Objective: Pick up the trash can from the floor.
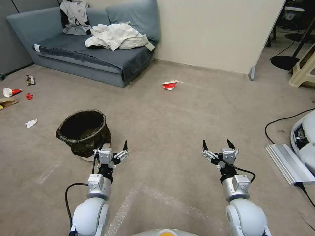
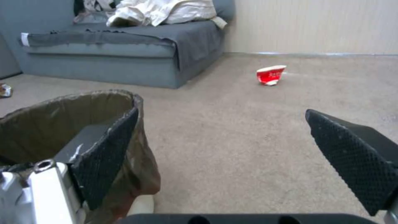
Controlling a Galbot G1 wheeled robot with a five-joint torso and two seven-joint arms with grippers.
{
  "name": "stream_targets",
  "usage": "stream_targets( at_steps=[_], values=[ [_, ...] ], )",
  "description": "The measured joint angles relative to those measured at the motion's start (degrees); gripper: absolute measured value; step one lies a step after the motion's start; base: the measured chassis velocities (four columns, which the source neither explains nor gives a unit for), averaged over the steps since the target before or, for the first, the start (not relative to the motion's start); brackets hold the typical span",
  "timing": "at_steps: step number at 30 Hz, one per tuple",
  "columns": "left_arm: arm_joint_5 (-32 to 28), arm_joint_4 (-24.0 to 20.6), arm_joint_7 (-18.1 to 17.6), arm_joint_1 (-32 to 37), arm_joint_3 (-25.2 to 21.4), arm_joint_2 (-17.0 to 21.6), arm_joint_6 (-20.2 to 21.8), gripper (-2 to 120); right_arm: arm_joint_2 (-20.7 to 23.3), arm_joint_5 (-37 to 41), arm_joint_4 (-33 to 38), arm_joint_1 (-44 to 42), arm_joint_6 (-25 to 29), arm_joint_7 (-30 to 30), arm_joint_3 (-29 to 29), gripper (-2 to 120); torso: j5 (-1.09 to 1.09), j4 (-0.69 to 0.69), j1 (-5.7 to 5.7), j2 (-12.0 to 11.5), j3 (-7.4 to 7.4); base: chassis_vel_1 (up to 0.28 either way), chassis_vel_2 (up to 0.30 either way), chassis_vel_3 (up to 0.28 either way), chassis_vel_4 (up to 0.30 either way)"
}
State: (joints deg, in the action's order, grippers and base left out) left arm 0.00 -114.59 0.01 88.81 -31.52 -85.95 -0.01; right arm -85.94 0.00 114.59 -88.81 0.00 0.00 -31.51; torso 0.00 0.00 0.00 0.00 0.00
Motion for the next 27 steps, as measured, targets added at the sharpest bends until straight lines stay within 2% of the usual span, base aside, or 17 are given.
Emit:
stream_targets(
  at_steps=[27],
  values=[
    [0.12,-0.49,-0.36,0.42,0.01,0.11,-0.36,100,-0.29,-0.10,0.45,-0.55,0.23,0.15,0.00,100,-0.01,0.00,0.00,0.00,0.01,0.000,0.000,0.000,0.000]
  ],
)
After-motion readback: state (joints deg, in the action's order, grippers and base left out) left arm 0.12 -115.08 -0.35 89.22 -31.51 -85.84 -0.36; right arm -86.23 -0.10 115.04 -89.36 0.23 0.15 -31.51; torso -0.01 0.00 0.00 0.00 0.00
